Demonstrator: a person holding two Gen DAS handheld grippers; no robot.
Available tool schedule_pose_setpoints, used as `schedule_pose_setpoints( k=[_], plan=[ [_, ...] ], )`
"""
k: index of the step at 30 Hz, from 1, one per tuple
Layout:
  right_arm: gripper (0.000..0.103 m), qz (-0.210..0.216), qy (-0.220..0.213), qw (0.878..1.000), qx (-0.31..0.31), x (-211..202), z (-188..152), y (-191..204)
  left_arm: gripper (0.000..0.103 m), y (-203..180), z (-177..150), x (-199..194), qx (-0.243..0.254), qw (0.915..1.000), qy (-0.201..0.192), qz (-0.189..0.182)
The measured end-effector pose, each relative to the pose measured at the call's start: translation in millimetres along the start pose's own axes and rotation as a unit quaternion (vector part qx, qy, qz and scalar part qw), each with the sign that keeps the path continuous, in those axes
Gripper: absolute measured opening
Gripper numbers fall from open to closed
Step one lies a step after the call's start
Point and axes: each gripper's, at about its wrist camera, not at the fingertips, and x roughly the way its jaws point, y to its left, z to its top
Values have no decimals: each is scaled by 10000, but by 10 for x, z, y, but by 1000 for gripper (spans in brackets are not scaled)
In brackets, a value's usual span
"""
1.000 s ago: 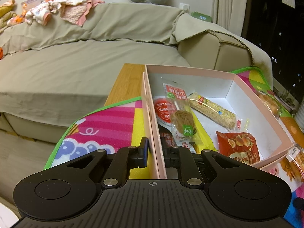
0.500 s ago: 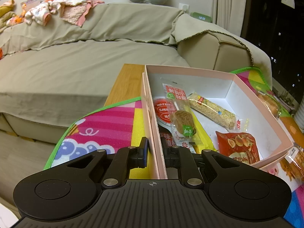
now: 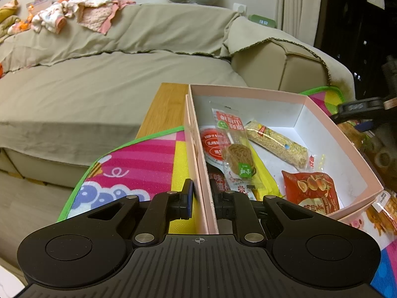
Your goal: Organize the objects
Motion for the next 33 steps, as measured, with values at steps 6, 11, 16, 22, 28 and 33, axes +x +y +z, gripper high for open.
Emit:
schedule_pose_setpoints(
  k=[6,11,16,22,28,33],
  plan=[
    [69,613,224,9979,-59,-230,-226,-76,15,-14,5,6,-1,10000,8,19],
    [63,895,335,9954,-46,-649,-689,-133,15,-14,-2,12,-20,10000,-13,14],
    [62,1059,339,9935,-234,-1104,-1169,-100,15,-15,-4,11,-17,10000,-11,15],
    [78,659,98,9933,-939,-1565,-1655,59,15,-14,-6,10,-13,10000,-10,18],
    [85,315,-119,9927,-1161,-1880,-1933,103,15,-14,-5,10,-16,10000,-13,13],
    [85,558,102,9909,-1218,-2011,-2158,220,15,-12,-9,9,-20,10000,-12,-4]
  ],
)
